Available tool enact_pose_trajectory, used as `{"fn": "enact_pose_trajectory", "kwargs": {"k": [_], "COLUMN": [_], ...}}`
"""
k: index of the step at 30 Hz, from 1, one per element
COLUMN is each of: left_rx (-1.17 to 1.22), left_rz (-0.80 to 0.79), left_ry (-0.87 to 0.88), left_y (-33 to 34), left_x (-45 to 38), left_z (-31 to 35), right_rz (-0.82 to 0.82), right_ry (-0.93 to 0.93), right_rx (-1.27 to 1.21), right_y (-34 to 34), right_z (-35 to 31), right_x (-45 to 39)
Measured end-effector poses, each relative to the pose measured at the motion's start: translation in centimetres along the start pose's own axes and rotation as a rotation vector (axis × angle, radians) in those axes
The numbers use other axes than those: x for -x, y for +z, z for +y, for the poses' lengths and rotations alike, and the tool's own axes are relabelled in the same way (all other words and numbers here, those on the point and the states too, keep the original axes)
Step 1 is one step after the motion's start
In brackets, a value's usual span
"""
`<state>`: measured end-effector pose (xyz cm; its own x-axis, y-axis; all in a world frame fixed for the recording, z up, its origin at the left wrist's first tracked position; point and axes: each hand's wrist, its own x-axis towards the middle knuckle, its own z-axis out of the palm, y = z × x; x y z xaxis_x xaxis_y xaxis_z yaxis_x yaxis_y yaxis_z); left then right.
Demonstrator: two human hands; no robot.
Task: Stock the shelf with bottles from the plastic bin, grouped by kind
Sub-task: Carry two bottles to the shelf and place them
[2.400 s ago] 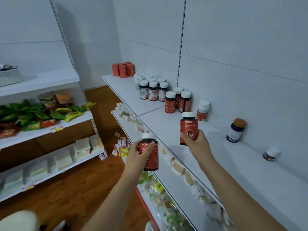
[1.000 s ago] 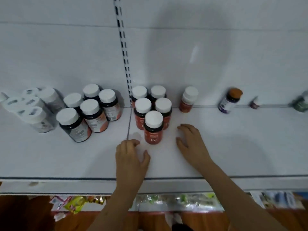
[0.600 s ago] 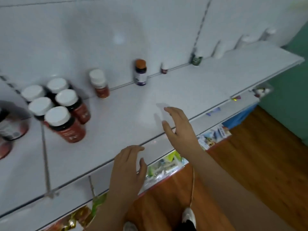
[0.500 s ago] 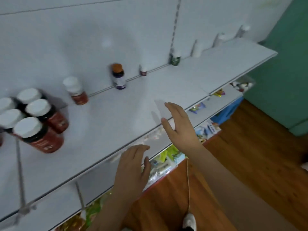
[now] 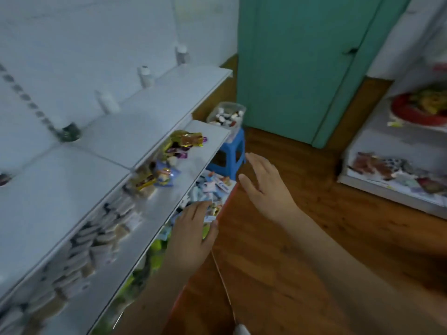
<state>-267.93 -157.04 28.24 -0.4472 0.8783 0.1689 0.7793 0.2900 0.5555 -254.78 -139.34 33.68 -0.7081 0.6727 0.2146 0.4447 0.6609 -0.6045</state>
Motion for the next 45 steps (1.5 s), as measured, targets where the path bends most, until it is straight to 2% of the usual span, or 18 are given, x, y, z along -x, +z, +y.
{"fn": "enact_pose_trajectory", "kwargs": {"k": [7, 13, 17, 25, 32, 39, 45], "left_rx": [0.041, 0.110, 0.161, 0.170, 0.171, 0.202, 0.228], "left_rz": [-0.113, -0.203, -0.247, -0.228, -0.255, -0.226, -0.274], "left_ry": [0.045, 0.049, 0.047, 0.081, 0.101, -0.016, -0.178], "left_y": [5.6, 10.0, 12.4, 13.9, 16.3, 20.0, 24.8], "left_x": [-8.2, -17.2, -25.4, -43.4, -55.4, -65.2, -75.6], "left_z": [5.3, 4.7, 3.7, 3.7, 2.3, 0.5, 0.1], "right_rz": [0.070, 0.089, 0.075, 0.069, 0.063, 0.016, -0.058], "right_ry": [0.124, 0.194, 0.199, 0.204, 0.244, 0.195, 0.152], "right_rx": [0.057, 0.046, 0.090, 0.149, 0.127, 0.104, 0.012], "right_y": [-5.3, -6.0, -6.7, -11.5, -12.0, -11.8, -10.8], "right_z": [9.0, 14.3, 17.2, 20.4, 25.9, 33.0, 42.6], "right_x": [-3.6, -10.1, -17.3, -34.5, -43.7, -55.2, -66.9]}}
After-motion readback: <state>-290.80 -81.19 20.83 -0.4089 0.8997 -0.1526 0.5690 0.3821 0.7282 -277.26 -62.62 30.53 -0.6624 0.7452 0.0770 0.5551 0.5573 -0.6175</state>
